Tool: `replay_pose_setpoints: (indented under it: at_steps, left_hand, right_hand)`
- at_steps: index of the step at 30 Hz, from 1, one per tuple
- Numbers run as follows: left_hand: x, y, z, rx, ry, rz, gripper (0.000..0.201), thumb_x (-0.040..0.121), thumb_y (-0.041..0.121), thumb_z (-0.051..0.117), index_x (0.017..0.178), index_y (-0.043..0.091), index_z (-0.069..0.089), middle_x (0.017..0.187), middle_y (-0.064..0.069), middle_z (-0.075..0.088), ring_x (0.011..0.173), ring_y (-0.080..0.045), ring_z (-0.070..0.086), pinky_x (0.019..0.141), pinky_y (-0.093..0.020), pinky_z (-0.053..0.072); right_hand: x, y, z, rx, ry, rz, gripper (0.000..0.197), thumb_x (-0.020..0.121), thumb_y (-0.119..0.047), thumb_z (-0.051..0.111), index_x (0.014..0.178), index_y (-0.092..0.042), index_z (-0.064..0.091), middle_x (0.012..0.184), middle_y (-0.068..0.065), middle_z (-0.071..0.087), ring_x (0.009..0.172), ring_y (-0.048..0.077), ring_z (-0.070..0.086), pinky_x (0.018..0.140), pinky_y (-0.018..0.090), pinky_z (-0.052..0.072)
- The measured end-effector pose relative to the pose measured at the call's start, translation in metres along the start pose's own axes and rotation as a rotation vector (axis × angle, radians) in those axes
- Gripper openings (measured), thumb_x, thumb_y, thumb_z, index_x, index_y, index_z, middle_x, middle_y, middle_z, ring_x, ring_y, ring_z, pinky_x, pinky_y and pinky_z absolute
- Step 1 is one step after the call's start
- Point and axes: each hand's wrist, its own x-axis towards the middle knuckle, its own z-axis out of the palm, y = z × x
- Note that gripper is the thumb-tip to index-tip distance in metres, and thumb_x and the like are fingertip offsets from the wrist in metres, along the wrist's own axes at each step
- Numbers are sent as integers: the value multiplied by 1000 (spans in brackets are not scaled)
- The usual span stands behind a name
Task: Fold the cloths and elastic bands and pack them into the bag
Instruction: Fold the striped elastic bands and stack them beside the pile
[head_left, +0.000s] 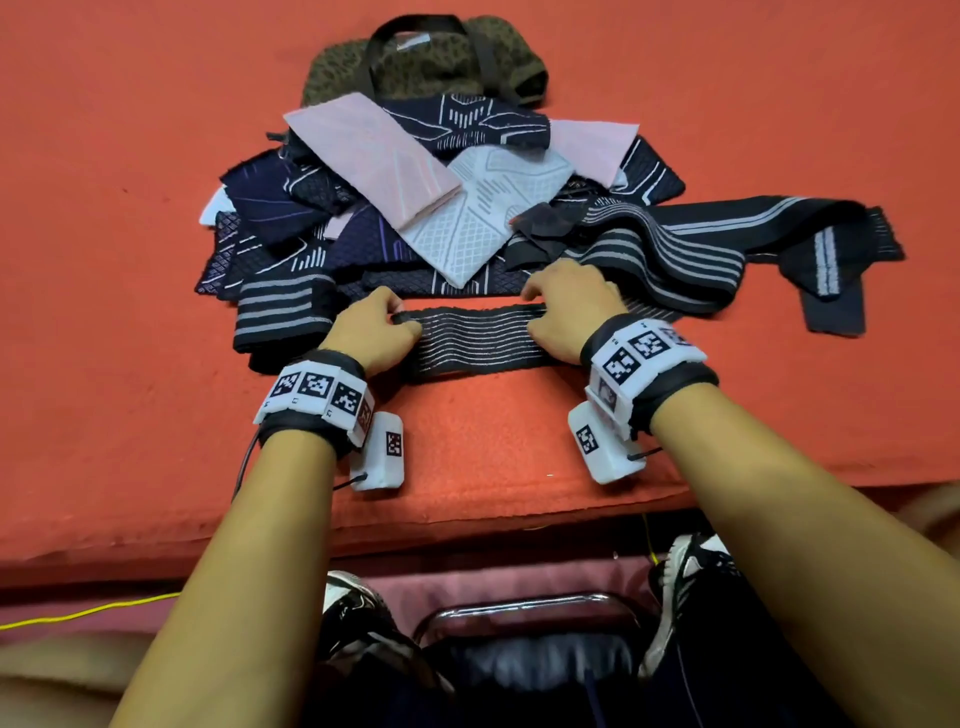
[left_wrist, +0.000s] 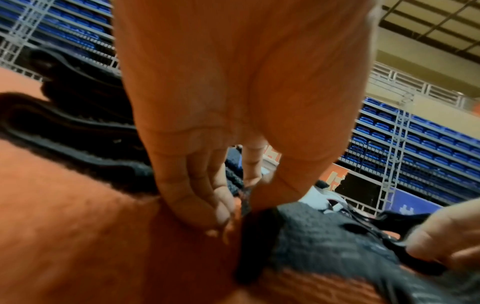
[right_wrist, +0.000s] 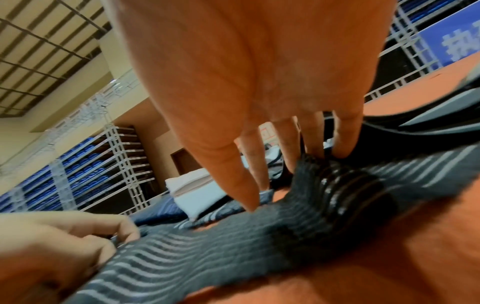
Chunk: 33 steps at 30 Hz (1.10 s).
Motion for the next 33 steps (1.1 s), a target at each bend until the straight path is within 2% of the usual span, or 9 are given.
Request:
replay_pose_setpoints:
  at_steps: [3,6,10,13,17,23,26,29,33]
  left_hand:
    - [1,1,-4,-18,17,2,19,86,35,61,92,19,53,92,-4,65,86,-26,62,81,-33,47]
    - [0,-2,-6,-21,14,26,16,86,25,66,89,21,51,84,1,60,84,-22,57,77,-30,44]
    - [-3,-6,-9,-11,50,37,16,87,20,68,97,19,55,79,6,56,85,-18,55,76,-26,37]
    - [-3,-6,-11,-2,68,31,19,88,20,68,103,20,58,86,3,58,88,-18,55,79,-25,38]
    - [-1,-7,-8,29,90,2,18,88,19,64,105,20,58,99,-3,62,95,-24,57,83,-27,42]
    - [1,-8,-1,114,83,-46,26,84,22,64,110,22,60,118,-13,64,108,-33,60,96,-38,49]
    - [2,-5,0,118,92,-41,30,84,20,65,114,22,60,121,-12,64,111,-33,59,97,-39,48]
    - [2,-3,0,124,97,-41,35,84,15,63,118,21,59,124,-13,62,114,-33,58,98,-39,47]
    - [0,2,2,161,59,32,39,81,6,59,117,21,62,123,-10,63,115,-29,57,100,-40,47]
  right_hand:
    - [-8,-22,17,18,-64,-131,38,86,-20,60,124,-22,63,130,8,48,122,30,43,102,44,43]
    - [-14,-29,29,52,-152,-178,44,83,-27,66,126,-27,58,128,4,43,124,27,40,98,46,46]
    - [-10,-20,27,43,-102,-71,47,82,-34,68,127,-30,54,129,5,41,125,28,39,98,44,44]
    - [-7,-6,21,21,-68,62,46,82,-36,64,126,-29,50,131,9,38,124,33,37,102,48,40]
    - [-4,17,10,-53,-50,191,54,84,-31,61,135,-28,45,136,10,36,128,33,33,102,48,35]
    - [-5,39,2,-119,-86,220,62,84,-25,62,141,-30,40,140,5,38,132,31,31,104,50,36]
    - [-5,40,-1,-109,-105,218,63,83,-27,64,142,-27,39,138,10,37,127,33,37,103,49,40]
    - [-6,39,0,-46,-127,219,71,84,-21,64,146,-25,31,139,15,34,127,36,37,102,50,42]
    - [-8,41,3,-44,-78,290,64,84,-19,61,142,-24,35,142,13,30,132,34,30,106,46,34]
